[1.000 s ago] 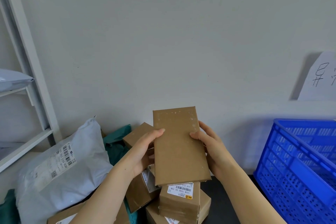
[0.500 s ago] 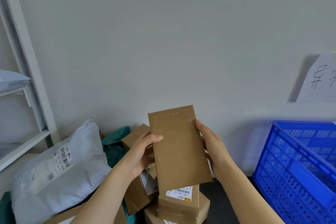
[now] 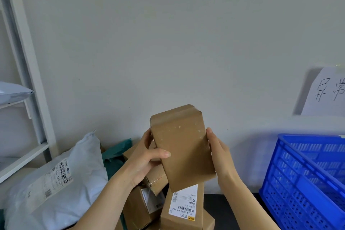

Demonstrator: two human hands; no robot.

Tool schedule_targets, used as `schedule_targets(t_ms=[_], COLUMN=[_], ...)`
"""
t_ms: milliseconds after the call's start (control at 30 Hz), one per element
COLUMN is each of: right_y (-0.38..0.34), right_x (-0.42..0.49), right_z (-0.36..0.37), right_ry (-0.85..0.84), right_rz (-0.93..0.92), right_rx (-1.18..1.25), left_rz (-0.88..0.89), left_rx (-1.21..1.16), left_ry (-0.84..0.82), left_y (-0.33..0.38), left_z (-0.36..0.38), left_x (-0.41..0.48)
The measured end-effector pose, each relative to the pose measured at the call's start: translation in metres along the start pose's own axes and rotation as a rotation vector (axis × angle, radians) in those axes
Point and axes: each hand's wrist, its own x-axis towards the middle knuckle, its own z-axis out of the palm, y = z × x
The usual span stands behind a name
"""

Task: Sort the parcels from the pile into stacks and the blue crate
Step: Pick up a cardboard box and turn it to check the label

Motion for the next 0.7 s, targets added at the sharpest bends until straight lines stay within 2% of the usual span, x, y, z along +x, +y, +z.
schedule_targets(t_ms=[333, 700], right_y=[0.011, 0.015], right_x=[0.004, 0.008], right_z=[0.002, 0.002], right_ry=[0.034, 0.048], right_rz=[-0.138, -0.208], right_rx=[-0.060, -0.017], left_rz=[0.078, 0.122], left_rx=[0.209, 0.321], left_ry=[0.088, 0.117], left_y=[-0.008, -0.012], left_z=[0.000, 0.003], left_x=[0.001, 0.002])
